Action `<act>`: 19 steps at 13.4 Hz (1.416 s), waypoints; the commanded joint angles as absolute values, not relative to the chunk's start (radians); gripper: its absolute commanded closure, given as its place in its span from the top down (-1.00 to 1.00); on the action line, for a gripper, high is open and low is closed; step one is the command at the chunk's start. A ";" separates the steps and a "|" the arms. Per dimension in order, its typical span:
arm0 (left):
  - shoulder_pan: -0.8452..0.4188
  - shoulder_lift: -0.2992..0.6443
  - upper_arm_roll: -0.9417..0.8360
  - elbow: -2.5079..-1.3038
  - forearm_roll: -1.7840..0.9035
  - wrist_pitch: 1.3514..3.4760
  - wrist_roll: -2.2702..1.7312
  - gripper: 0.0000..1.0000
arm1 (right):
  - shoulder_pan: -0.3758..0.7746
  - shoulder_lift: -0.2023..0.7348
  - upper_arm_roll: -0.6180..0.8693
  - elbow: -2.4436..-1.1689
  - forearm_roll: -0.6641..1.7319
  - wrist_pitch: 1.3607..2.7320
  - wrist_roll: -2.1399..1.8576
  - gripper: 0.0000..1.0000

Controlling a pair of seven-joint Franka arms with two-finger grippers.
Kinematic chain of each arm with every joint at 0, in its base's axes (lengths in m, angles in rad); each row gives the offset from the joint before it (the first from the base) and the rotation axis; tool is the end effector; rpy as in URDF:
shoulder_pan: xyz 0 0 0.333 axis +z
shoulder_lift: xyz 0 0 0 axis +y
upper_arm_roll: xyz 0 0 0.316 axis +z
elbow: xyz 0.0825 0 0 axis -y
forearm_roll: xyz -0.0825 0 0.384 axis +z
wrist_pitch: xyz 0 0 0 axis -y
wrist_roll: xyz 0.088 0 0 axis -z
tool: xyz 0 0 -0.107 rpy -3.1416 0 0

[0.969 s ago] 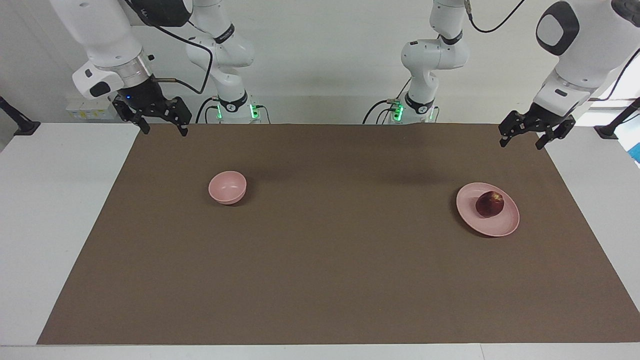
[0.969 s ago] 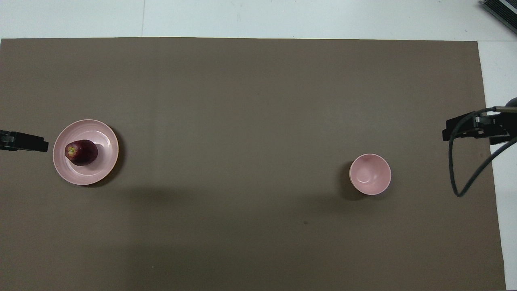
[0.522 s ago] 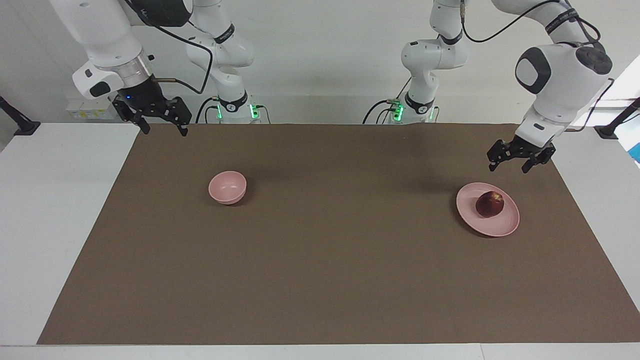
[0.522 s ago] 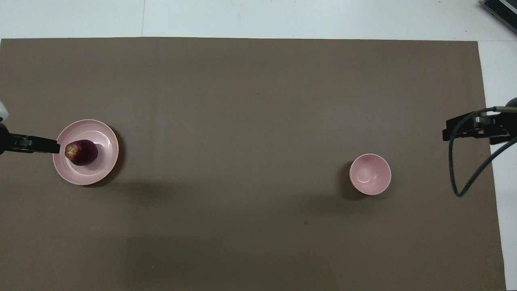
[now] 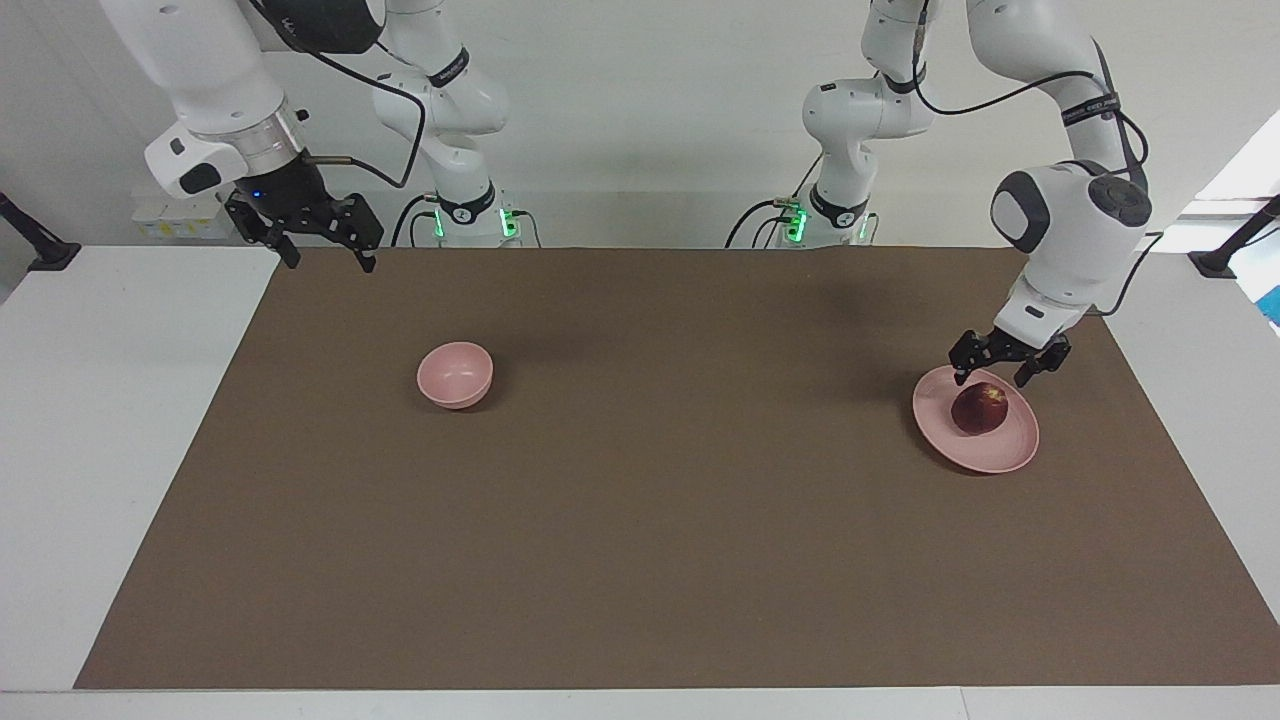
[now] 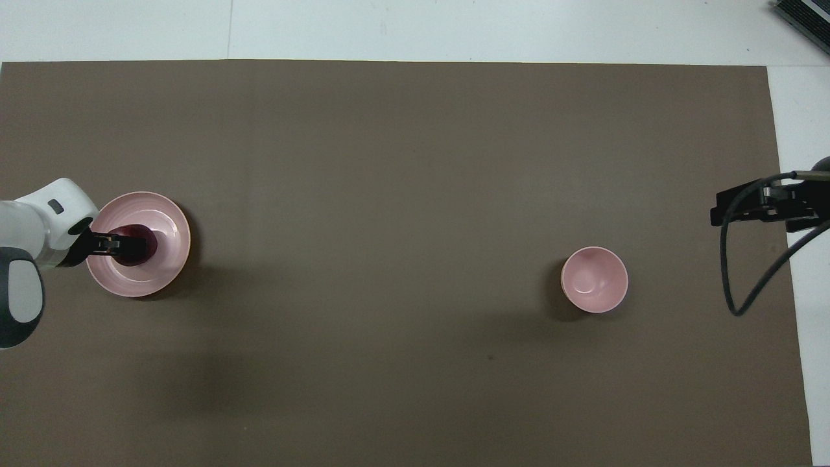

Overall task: Move apple from plate to bowl
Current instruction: 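Reach the left gripper over the plate to the dark red apple, then close the left gripper on the apple on the pink plate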

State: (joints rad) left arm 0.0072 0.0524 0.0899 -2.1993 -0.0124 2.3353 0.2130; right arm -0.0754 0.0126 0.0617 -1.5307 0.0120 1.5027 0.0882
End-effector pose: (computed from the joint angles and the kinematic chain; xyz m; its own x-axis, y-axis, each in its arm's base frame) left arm 0.5433 0.0525 0.3675 0.9907 -0.1080 0.0829 -0.1073 -0.9941 -0.0129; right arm 0.5516 -0.0064 0.6305 0.9940 -0.1009 -0.0415 -0.1013 -0.9948 -0.0091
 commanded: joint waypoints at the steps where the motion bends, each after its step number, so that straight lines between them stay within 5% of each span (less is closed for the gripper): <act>1: 0.017 0.075 0.086 -2.230 -0.015 2.408 0.225 1.00 | -0.086 0.014 0.069 -1.525 0.014 1.493 0.077 1.00; 3: 0.017 0.075 0.086 -2.232 -0.015 2.413 0.225 0.67 | -0.086 0.014 0.069 -1.525 0.014 1.493 0.077 1.00; 6: 0.017 0.080 0.086 -2.226 -0.015 2.414 0.225 -0.85 | -0.087 0.014 0.069 -1.525 0.014 1.493 0.075 1.00; 7: 0.017 0.081 0.086 -2.223 -0.015 2.410 0.224 -1.00 | -0.086 0.014 0.069 -1.525 0.014 1.493 0.075 1.00; 12: 0.006 0.055 0.078 -2.171 -0.015 2.360 0.224 -1.00 | -0.080 0.009 0.074 -1.529 0.014 1.483 0.068 1.00; 14: -0.002 0.014 0.068 -2.139 -0.018 2.268 0.219 -1.00 | -0.065 -0.037 0.080 -1.622 0.027 1.541 0.067 1.00; 19: -0.119 -0.015 0.060 -2.069 -0.288 2.158 0.218 -1.00 | -0.009 0.001 0.080 -1.686 0.162 1.638 0.228 1.00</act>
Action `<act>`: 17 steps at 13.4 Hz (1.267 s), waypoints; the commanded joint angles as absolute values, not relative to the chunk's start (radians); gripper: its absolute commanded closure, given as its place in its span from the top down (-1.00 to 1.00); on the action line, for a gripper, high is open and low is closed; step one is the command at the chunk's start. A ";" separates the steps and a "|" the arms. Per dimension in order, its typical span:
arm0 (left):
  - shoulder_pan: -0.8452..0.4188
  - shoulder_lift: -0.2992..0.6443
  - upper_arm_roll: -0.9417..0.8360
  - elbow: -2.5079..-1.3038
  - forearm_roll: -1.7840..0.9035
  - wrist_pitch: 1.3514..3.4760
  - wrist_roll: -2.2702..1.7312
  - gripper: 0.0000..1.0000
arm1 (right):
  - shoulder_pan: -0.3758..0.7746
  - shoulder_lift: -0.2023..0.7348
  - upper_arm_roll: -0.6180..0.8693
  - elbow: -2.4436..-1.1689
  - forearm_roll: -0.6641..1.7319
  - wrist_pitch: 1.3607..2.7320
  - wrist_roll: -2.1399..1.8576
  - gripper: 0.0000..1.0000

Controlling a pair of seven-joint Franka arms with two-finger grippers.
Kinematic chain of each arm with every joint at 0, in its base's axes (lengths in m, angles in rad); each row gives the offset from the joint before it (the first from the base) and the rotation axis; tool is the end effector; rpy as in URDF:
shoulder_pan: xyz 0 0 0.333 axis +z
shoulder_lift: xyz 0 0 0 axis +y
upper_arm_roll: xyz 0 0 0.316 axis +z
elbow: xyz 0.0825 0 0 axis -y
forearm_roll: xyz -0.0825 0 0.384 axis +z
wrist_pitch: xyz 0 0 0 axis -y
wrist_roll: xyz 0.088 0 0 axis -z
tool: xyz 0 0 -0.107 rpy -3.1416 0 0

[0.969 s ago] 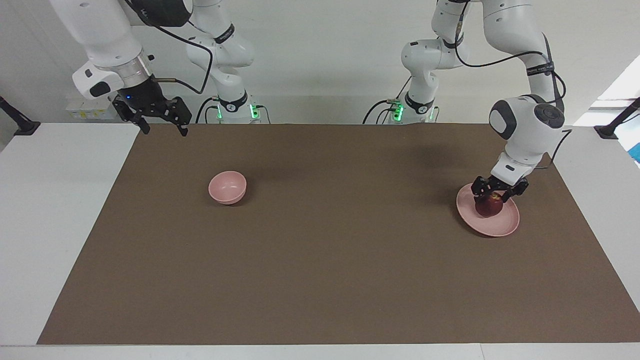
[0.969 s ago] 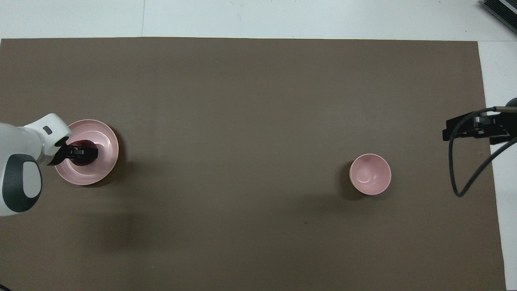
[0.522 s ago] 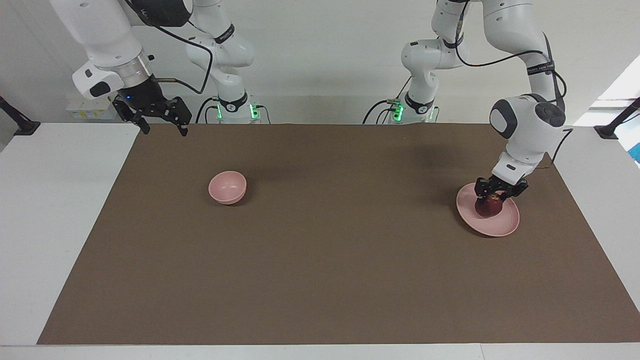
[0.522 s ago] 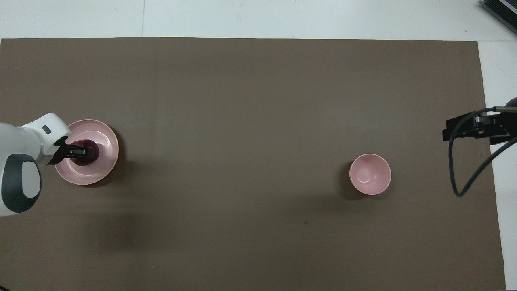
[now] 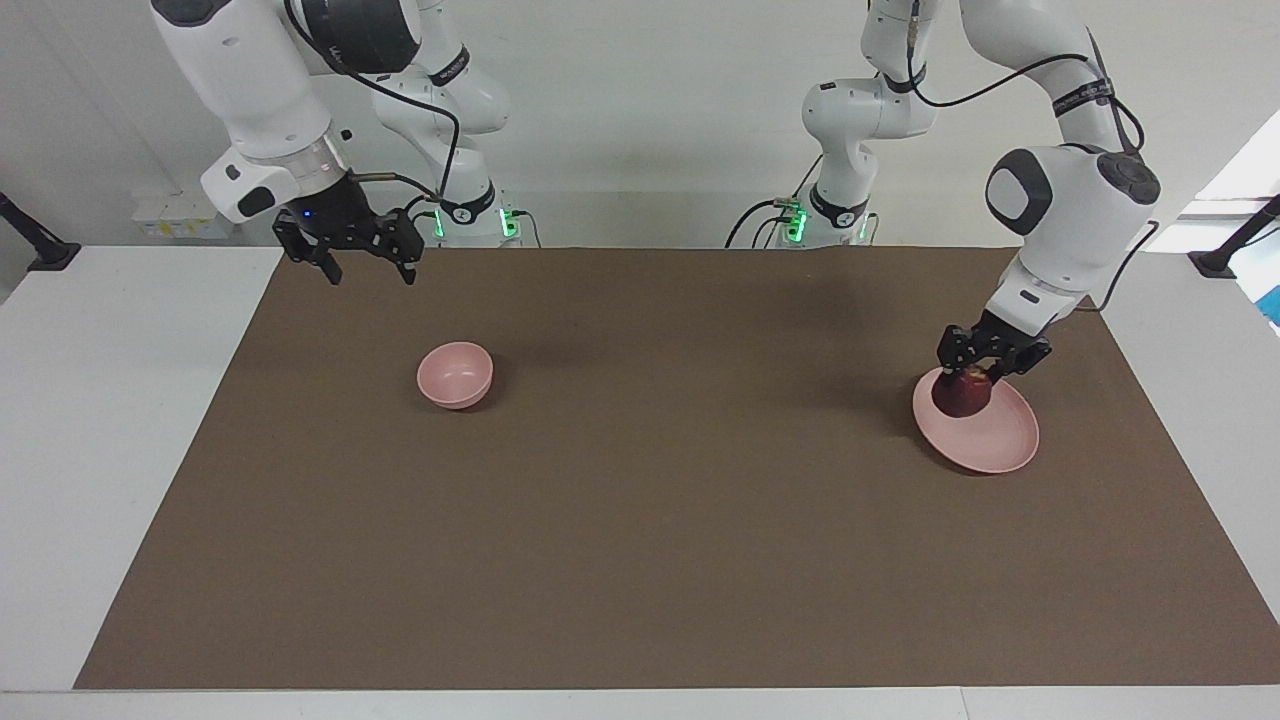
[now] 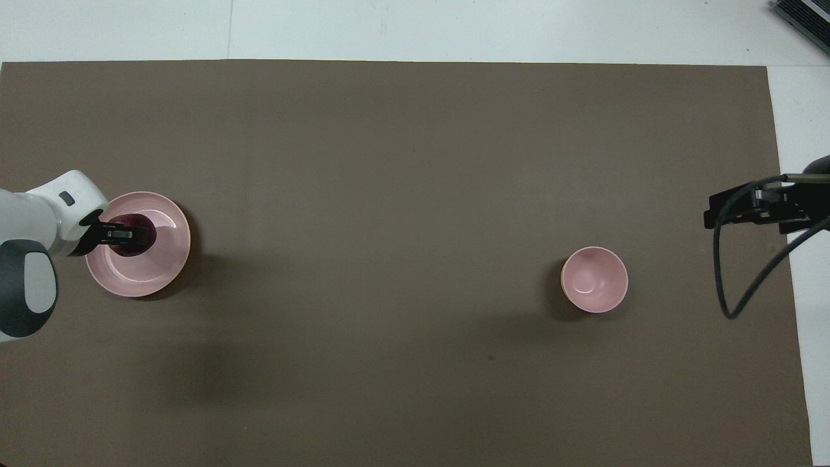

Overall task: Move apple from plate to bowl
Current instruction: 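Close the left gripper on the apple on the pink plate, then lift the apple with the left gripper while the right gripper approaches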

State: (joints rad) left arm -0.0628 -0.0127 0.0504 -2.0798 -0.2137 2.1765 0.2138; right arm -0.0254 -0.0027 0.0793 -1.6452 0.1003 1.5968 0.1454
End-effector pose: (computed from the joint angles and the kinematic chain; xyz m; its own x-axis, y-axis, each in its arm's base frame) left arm 0.5549 -0.0148 0.4437 0.9856 -0.1015 0.1352 -0.1231 -0.9791 0.1621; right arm 0.5523 0.0403 0.5936 0.9938 -0.0933 -0.0598 -0.0986 -0.9909 -0.0920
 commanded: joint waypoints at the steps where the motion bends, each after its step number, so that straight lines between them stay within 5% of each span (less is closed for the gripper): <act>1: -0.162 -0.014 0.058 -2.069 -0.328 2.167 0.212 -1.00 | 0.007 0.023 0.080 -1.687 0.191 1.655 0.292 1.00; 6: -0.327 -0.009 0.008 -2.088 -0.633 2.340 0.048 -1.00 | 0.081 0.136 0.080 -1.687 0.449 1.753 0.639 1.00; 13: -0.334 -0.005 -0.231 -2.112 -0.954 2.742 -0.001 -1.00 | 0.208 0.256 0.080 -1.678 0.744 2.017 1.127 1.00; 17: -0.334 -0.003 -0.287 -2.109 -0.983 2.787 -0.014 -1.00 | 0.267 0.293 0.080 -1.614 0.727 2.080 1.203 1.00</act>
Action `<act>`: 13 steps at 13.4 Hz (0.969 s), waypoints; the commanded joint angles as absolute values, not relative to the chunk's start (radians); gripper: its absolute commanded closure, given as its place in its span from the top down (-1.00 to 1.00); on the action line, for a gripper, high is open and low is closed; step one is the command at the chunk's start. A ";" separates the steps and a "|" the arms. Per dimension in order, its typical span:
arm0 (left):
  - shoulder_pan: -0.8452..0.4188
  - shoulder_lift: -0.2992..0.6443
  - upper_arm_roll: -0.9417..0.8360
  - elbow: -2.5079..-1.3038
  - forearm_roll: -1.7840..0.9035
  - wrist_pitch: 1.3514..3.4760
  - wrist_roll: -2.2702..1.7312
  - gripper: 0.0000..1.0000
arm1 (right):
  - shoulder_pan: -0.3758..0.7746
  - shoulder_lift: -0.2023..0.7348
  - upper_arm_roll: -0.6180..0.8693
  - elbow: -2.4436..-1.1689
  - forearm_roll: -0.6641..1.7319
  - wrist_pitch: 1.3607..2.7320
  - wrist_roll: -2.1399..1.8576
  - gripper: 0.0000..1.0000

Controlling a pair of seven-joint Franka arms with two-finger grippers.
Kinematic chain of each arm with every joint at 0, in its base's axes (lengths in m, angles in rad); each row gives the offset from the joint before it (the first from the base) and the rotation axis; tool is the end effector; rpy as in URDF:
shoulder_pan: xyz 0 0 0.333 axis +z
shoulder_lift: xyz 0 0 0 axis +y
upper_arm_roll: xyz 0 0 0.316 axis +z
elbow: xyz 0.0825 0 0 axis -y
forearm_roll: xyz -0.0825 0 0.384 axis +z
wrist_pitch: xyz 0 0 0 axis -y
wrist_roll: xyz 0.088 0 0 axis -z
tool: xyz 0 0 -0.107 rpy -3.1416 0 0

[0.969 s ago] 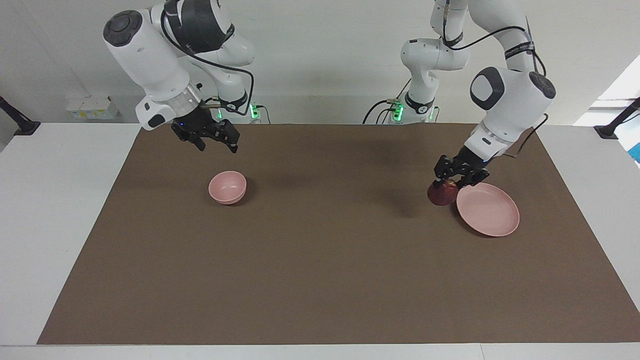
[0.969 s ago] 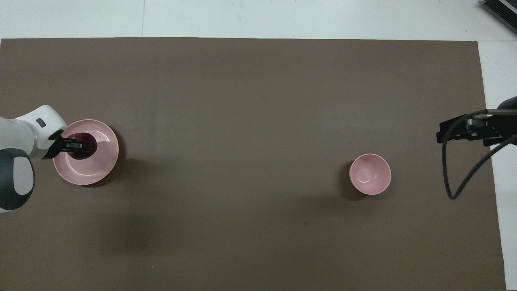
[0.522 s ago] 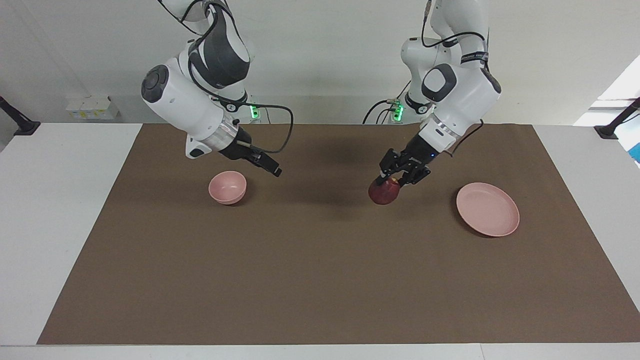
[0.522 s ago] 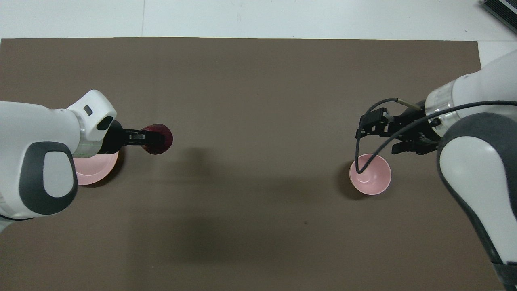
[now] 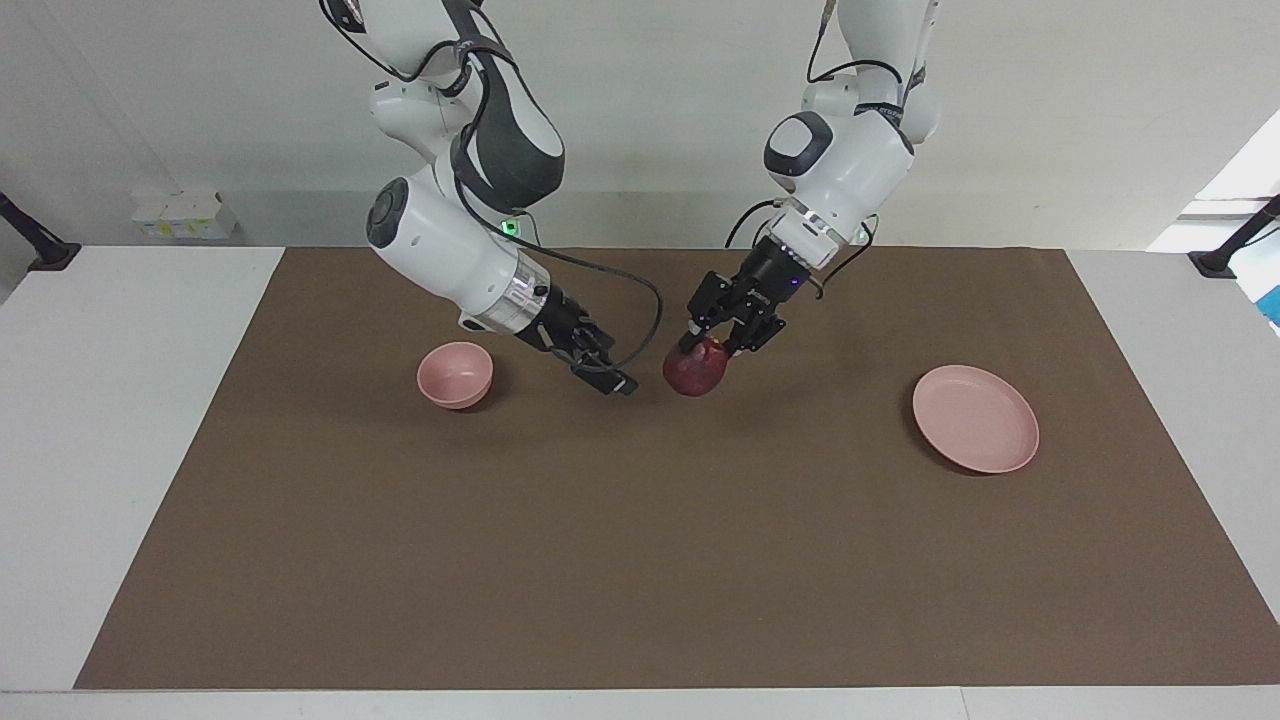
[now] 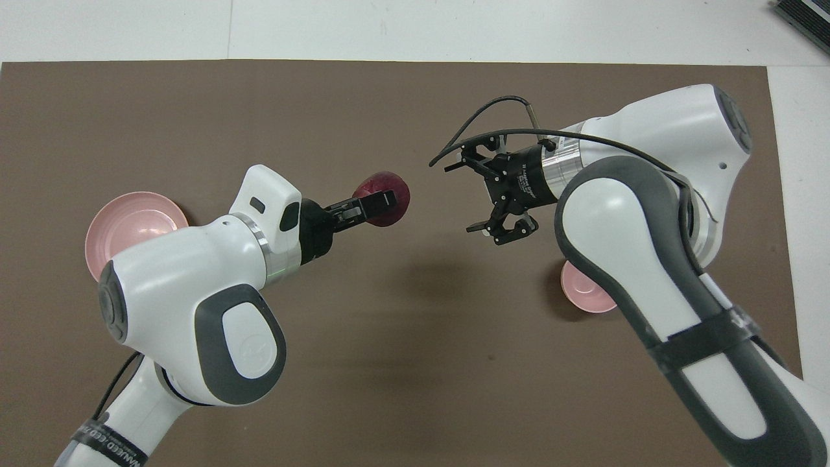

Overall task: Move apple from plate to bowl
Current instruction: 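Lift the apple with the left gripper while the right gripper approaches, then grasp the apple with the right gripper and open the left gripper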

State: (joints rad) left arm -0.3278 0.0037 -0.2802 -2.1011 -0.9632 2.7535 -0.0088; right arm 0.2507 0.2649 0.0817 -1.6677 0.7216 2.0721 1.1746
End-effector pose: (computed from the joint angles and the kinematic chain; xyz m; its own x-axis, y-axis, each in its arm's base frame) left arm 0.4970 -0.3047 0.4771 0.9222 0.2905 0.2553 0.0253 -0.7041 0.7096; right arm 0.6118 0.2420 0.4772 0.4023 -0.7110 -0.5767 -0.9154 -0.3038 -0.2640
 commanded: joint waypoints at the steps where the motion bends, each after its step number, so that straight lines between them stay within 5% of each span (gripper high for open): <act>1: -0.334 -0.003 -0.290 -2.109 -0.985 2.790 -0.014 -1.00 | 0.276 0.299 0.080 -1.606 0.713 2.079 1.198 1.00; 10: -0.334 -0.002 -0.299 -2.103 -0.983 2.792 -0.018 -1.00 | 0.350 0.405 0.081 -1.502 0.620 2.082 1.173 0.97; 12: -0.333 0.000 -0.299 -2.102 -0.983 2.792 -0.026 -1.00 | 0.360 0.405 0.083 -1.500 0.630 2.088 1.166 0.69; 13: -0.331 0.000 -0.299 -2.102 -0.983 2.792 -0.029 -1.00 | 0.362 0.405 0.087 -1.500 0.630 2.089 1.143 -0.01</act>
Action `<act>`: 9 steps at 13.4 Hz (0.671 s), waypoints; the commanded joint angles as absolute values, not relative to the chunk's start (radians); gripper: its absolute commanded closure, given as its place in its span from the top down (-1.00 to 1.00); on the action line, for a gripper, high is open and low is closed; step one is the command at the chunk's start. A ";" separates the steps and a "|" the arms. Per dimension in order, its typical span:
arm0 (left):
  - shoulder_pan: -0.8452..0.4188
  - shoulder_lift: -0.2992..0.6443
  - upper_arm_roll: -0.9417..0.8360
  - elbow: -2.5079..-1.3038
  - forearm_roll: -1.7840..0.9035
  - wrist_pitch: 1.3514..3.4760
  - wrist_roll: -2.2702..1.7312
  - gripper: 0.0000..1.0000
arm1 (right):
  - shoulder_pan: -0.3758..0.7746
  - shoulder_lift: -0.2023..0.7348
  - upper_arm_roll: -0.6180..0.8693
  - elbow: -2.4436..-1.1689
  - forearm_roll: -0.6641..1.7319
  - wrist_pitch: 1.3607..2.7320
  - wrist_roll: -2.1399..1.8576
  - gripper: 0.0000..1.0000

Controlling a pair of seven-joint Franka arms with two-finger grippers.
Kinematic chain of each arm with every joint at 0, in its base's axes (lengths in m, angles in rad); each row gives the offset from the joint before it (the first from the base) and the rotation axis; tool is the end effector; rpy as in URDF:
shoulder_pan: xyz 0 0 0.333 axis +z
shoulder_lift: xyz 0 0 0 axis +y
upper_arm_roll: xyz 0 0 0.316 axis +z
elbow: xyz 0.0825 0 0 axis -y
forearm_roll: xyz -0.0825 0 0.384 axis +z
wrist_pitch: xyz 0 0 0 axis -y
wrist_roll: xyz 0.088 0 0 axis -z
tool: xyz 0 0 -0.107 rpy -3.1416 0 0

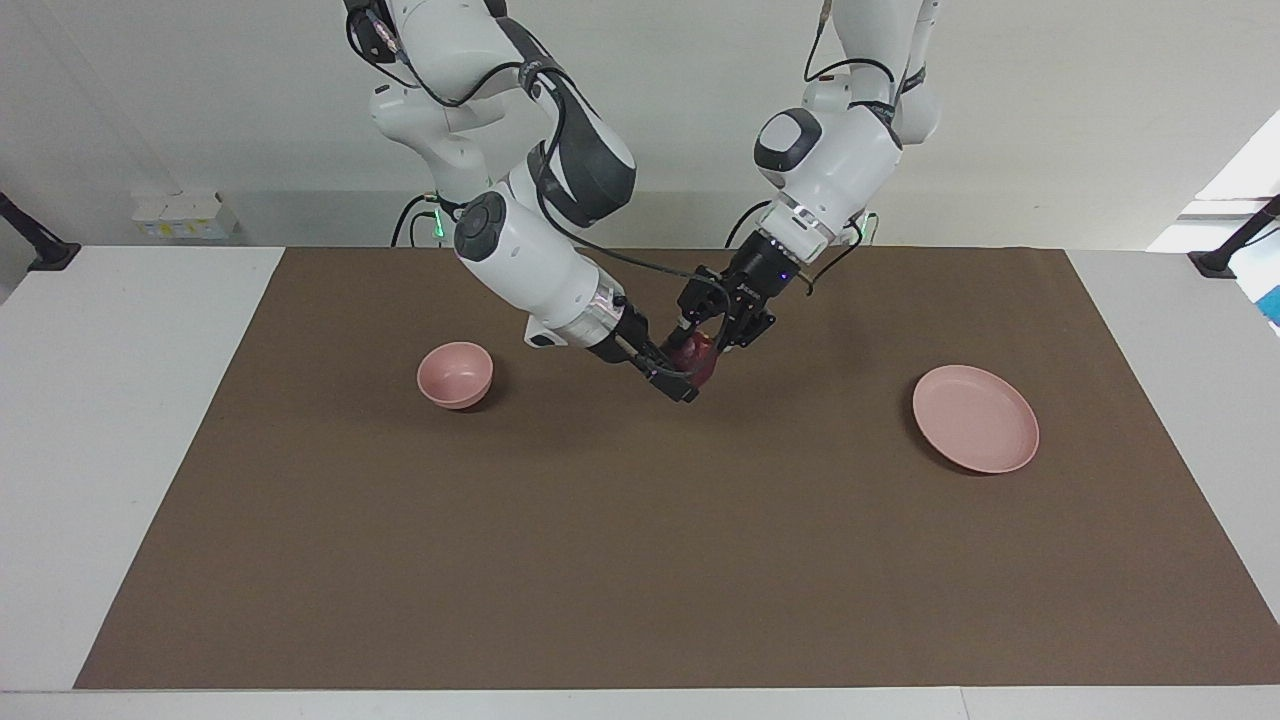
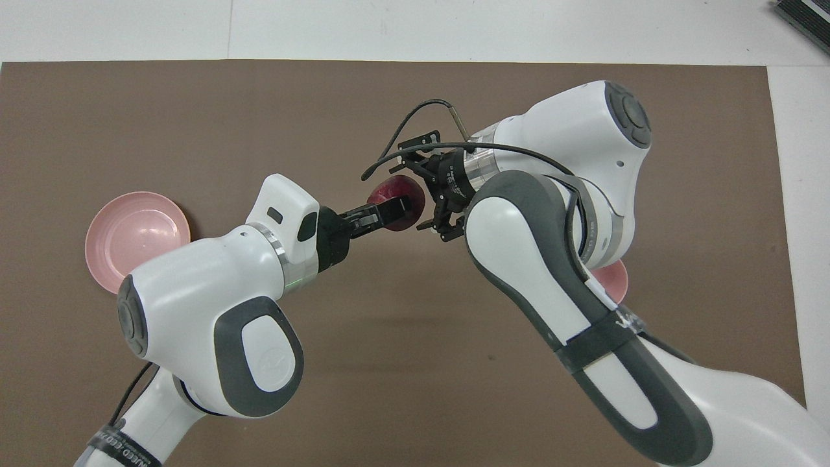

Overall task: Move apple from plate to bowl
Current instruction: 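Grasp the apple with the right gripper and open the left gripper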

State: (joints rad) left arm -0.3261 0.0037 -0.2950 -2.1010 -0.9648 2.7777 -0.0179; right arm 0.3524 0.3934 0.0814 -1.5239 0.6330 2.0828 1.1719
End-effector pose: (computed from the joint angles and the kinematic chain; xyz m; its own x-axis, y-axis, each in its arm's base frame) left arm 0.4945 -0.3091 0.4792 0.9163 0.3016 0.2636 0.0255 -0.7006 0.7131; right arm 0.6209 0.3112 0.4602 0.5176 -0.6873 -0.5096 -0.8553 -0.4306 -0.2881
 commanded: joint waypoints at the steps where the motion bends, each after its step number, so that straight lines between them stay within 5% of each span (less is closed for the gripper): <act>1: -0.331 0.000 -0.299 -2.103 -0.983 2.790 -0.040 -1.00 | 0.362 0.405 0.089 -1.500 0.632 2.088 1.117 -0.99; 6: -0.330 0.000 -0.299 -2.102 -0.983 2.789 -0.072 -0.90 | 0.342 0.399 0.087 -1.491 0.635 2.085 1.092 -1.00; 9: -0.319 0.003 -0.298 -2.097 -0.973 2.778 -0.072 0.00 | 0.341 0.397 0.086 -1.493 0.637 2.086 1.091 -1.00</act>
State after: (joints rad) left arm -0.3249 0.0039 -0.2957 -2.0992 -0.9646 2.7780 -0.0379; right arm 0.3522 0.3935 0.0806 -1.5160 0.6322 2.0816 1.1101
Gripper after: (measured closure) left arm 0.374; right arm 0.264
